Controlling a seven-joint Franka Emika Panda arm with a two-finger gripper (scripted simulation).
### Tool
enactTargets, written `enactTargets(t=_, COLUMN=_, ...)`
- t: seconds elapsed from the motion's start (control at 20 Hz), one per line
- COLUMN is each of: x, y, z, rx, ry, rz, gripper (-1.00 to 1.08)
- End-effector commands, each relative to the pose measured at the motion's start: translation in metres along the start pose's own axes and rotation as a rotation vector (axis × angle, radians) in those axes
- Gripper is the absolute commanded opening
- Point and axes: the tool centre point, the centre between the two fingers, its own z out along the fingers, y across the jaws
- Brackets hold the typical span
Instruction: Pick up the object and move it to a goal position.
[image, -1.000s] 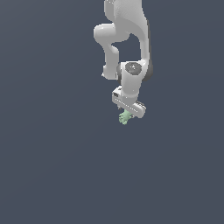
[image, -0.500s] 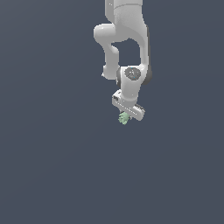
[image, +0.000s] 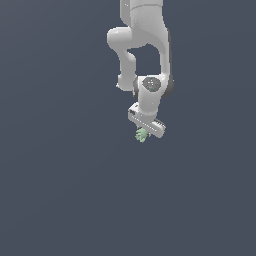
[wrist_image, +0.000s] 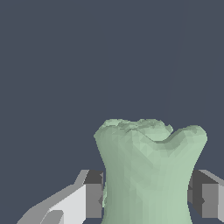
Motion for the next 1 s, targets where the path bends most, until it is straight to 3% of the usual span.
enactTargets(t=0.0, x=0.001, y=0.000, z=0.000, rx=0.000, ry=0.000, rz=0.000, gripper=-1.00)
enactTargets(t=0.4, x=0.034, y=0.004, z=-0.006, rx=0.000, ry=0.000, rz=0.000, gripper=-1.00)
enactTargets(t=0.95, x=0.127, y=0.013, z=-0.022, rx=0.000, ry=0.000, rz=0.000, gripper=-1.00)
